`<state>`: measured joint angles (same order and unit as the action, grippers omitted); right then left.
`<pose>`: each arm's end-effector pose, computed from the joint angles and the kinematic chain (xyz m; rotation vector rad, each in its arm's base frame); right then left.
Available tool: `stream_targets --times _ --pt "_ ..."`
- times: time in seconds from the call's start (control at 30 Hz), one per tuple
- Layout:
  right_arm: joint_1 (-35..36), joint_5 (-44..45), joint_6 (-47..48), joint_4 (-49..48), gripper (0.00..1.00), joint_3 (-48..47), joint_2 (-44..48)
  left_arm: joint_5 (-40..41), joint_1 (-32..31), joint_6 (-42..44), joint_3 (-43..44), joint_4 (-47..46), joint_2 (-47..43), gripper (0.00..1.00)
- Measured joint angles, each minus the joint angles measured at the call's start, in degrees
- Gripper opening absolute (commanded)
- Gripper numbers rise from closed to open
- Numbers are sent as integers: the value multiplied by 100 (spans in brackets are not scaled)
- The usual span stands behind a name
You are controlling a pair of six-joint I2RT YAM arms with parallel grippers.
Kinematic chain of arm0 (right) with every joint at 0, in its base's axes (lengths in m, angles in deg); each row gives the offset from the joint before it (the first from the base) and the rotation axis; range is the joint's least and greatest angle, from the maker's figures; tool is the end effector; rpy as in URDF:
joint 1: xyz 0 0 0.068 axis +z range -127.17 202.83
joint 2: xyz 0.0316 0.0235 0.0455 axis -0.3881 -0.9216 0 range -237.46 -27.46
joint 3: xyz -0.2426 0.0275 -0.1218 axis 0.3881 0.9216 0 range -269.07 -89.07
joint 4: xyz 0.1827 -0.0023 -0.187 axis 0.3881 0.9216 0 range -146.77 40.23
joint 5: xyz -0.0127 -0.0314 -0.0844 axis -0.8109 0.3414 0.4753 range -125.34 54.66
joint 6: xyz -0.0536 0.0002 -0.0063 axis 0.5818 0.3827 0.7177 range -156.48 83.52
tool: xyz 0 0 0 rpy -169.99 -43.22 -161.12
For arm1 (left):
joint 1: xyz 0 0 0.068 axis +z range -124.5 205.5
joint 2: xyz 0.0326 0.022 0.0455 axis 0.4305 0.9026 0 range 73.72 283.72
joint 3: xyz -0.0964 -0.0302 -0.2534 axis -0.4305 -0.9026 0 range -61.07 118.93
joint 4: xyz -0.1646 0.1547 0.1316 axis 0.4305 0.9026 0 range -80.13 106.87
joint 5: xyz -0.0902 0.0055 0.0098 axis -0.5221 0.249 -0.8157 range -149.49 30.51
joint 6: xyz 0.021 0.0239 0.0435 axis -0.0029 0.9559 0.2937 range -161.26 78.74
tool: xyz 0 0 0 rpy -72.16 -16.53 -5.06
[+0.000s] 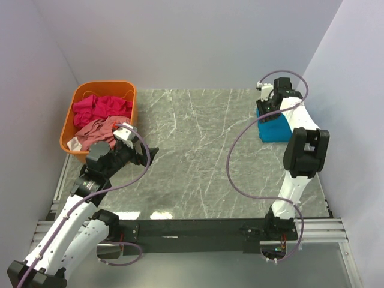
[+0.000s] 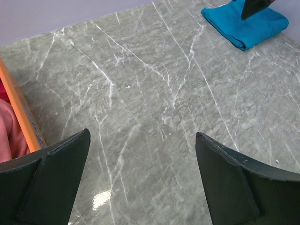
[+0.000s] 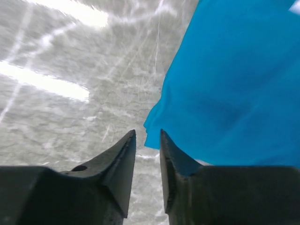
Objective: Fold and stack the t-shirts
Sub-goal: Neatly place the folded tshirt to the corner
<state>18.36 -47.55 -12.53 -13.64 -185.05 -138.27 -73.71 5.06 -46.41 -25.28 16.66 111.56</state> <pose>0.4230 -0.0255 0.2633 -0.5081 2.4984 0.0845 0.1521 -0.0660 0.3099 0.4160 1.7009 -0.5420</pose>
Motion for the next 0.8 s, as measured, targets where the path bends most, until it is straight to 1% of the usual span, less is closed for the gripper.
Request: stream_targets --times 0.1,0.17,0.27,0.33,0.63,0.8 --pt "-35 11 -13 7 28 74 -369 -9 0 0 0 0 -17 100" --pt "-59 33 -42 13 27 105 -625 -13 0 0 0 0 -26 99" --pt "-81 81 -48 7 19 144 -881 -20 0 0 0 0 -26 99" --pt "-122 98 -48 15 18 160 -997 -37 0 0 0 0 -26 99" --pt "-382 -66 15 -170 17 573 -955 -96 0 0 0 0 -15 100" --pt "-393 -260 129 -166 19 850 -721 -96 0 0 0 0 -13 100"
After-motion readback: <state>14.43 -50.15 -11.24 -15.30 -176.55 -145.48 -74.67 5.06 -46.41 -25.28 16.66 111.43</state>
